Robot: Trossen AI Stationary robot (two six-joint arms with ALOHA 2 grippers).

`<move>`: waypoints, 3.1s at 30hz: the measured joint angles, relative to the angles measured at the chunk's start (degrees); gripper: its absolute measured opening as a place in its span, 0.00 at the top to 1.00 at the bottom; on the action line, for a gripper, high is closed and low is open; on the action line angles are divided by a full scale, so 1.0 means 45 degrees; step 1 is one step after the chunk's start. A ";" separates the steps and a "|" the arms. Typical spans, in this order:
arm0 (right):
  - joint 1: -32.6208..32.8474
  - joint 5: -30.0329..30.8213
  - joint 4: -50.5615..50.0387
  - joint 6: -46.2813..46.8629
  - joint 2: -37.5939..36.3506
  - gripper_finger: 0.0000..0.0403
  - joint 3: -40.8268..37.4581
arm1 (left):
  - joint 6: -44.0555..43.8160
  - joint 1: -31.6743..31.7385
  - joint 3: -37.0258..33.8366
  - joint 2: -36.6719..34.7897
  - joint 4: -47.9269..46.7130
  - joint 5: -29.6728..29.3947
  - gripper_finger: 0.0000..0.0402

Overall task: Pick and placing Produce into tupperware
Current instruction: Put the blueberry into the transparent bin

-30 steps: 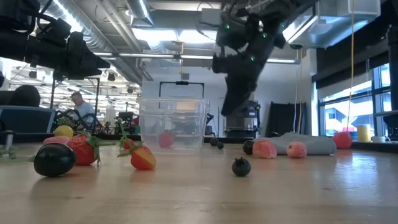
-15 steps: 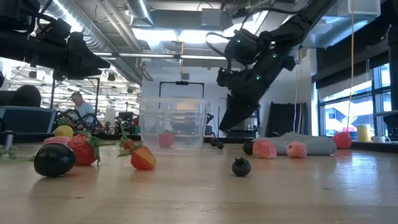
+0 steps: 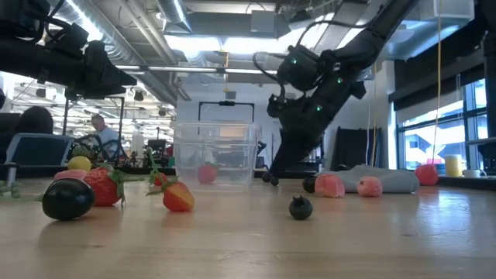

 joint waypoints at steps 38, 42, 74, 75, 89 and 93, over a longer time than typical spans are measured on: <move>-0.0106 0.0395 -0.2471 0.0699 -0.0195 0.90 0.0696 | -0.0005 -0.0003 0.0000 0.0000 0.0000 0.0000 0.35; -0.0155 0.1538 -0.4666 0.0628 -0.0876 0.90 0.1925 | -0.0005 -0.0003 0.0000 0.0000 0.0000 -0.0005 0.35; 0.1359 -0.0432 -1.1569 0.1334 0.4900 0.90 1.1392 | 0.0000 0.0002 0.0000 0.0005 0.0000 -0.0185 0.35; 0.1355 -0.0432 -1.1774 0.1321 0.5113 0.91 1.1647 | 0.0000 -0.0001 -0.0003 0.0005 -0.0003 -0.0189 0.35; 0.1360 -0.0413 -1.2325 0.0904 0.5437 0.62 1.3741 | 0.0000 -0.0001 0.0000 0.0005 0.0000 -0.0189 0.35; 0.1291 -0.0427 -1.2951 0.0649 0.5437 0.58 1.4303 | 0.0000 0.0000 0.0000 0.0005 -0.0005 -0.0189 0.35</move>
